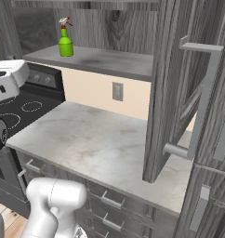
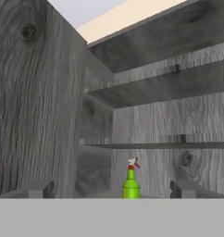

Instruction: Move the cutting board and knife to the sink. Then move spray from the cabinet to the counter.

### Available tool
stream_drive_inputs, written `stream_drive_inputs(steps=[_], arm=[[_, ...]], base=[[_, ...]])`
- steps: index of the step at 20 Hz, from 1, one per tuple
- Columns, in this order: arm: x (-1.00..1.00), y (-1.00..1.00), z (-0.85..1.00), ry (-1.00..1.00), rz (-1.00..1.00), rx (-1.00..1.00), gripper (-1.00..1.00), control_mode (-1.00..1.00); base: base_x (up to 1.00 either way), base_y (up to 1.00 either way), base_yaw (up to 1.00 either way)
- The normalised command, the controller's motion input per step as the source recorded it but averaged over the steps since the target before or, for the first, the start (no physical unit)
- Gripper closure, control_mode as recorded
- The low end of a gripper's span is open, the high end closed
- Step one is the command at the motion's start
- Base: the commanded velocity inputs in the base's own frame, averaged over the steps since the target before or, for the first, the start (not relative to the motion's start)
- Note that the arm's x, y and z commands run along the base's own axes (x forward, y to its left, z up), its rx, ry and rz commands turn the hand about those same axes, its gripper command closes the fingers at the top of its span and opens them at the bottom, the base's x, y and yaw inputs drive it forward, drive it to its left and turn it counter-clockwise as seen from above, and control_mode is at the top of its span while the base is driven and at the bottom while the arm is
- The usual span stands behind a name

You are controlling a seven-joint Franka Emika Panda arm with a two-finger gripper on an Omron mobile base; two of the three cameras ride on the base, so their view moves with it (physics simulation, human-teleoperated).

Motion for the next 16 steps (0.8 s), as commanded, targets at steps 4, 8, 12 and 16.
stream_drive_inputs(steps=[4, 8, 12, 16], arm=[[0.07, -0.06, 0.0, 0.13, -0.05, 0.0, -1.0, -1.0], [0.16, 0.0, 0.0, 0.11, -0.01, 0.0, -1.0, -1.0], [0.28, 0.0, 0.01, 0.06, 0.0, 0.0, -1.0, -1.0], [0.27, 0.0, 0.0, 0.03, 0.0, 0.0, -1.0, -1.0]], base=[[0.0, 0.0, 0.0], [0.0, 0.0, 0.0], [0.0, 0.0, 0.0], [0.0, 0.0, 0.0]])
